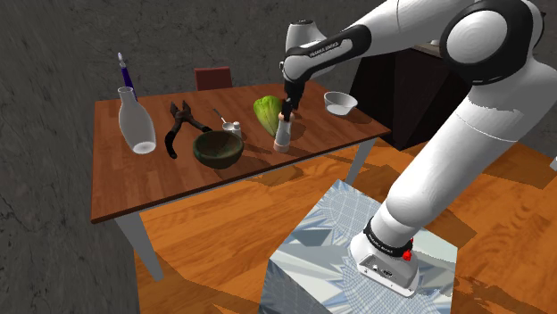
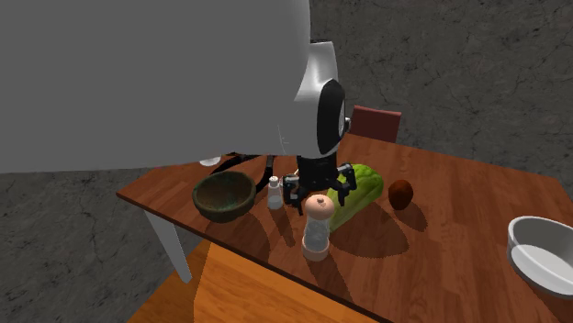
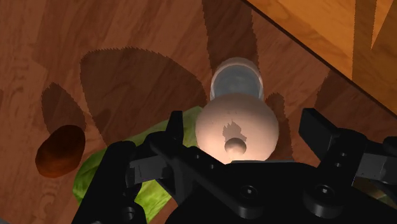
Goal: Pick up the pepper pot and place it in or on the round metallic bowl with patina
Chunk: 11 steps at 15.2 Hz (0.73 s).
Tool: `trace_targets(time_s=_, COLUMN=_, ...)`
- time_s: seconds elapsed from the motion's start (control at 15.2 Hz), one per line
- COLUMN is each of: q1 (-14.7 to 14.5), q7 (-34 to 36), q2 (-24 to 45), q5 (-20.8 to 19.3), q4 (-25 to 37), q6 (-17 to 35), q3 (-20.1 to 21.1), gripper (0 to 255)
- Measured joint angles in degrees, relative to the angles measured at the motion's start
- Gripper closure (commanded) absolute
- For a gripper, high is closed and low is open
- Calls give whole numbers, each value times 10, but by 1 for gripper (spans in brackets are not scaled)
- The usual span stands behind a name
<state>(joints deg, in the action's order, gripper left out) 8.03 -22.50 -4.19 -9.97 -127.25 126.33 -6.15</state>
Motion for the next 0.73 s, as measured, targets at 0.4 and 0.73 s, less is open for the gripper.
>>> trace_targets(time_s=0.4, q1=2, q7=0, q2=15, q5=-1, q4=-9, q6=25, q3=-2, gripper=0)
trace_targets(time_s=0.73, q1=2, q7=0, q2=15, q5=-1, q4=-9, q6=26, q3=-2, gripper=255)
